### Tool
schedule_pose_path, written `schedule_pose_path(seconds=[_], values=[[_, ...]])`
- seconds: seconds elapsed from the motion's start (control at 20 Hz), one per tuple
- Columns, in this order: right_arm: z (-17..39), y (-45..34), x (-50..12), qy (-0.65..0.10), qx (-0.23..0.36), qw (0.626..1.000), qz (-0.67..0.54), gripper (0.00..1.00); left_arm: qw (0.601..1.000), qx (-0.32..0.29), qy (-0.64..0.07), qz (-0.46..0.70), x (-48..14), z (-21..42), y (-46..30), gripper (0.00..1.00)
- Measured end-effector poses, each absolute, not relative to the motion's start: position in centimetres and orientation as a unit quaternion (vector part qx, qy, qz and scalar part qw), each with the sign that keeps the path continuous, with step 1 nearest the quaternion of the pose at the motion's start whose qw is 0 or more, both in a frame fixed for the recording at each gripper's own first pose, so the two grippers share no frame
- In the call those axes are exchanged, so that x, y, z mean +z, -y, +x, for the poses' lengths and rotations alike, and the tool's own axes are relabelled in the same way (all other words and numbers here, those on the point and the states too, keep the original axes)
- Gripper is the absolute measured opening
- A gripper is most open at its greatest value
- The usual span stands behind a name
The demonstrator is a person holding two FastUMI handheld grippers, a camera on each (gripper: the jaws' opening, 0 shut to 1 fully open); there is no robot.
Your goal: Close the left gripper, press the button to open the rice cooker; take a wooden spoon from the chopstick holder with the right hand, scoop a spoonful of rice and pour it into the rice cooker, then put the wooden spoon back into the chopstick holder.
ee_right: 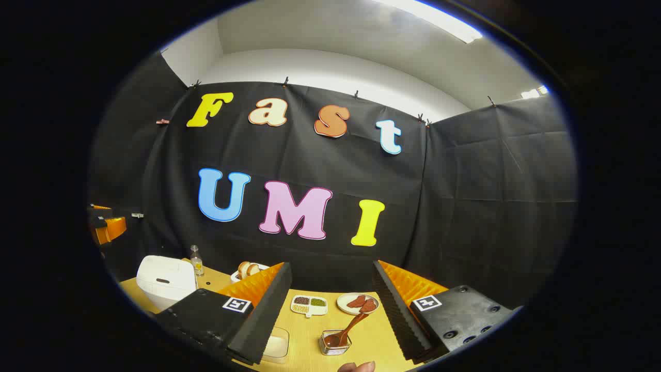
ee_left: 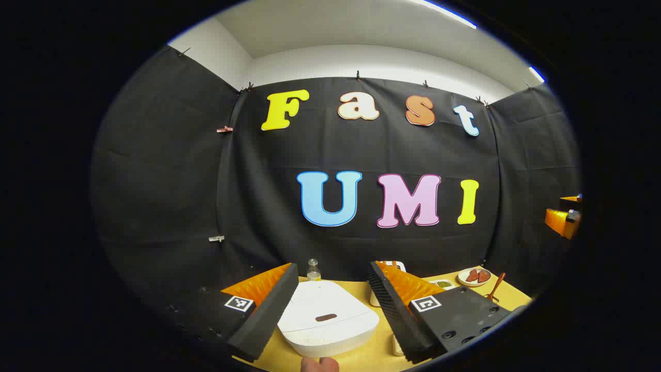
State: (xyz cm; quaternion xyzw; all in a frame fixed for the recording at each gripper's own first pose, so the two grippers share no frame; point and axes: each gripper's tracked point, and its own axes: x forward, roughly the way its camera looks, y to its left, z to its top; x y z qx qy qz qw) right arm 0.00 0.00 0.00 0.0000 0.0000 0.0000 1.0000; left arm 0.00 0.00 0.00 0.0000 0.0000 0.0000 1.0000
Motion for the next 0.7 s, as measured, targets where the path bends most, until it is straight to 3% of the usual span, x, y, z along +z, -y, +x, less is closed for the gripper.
schedule_pose_path(seconds=[0.7], values=[[0.43,-0.05,0.51,0.005,-0.007,1.000,-0.007,0.97,1.000,0.000,-0.012,-0.003,-0.72,0.50,-0.54,0.95]])
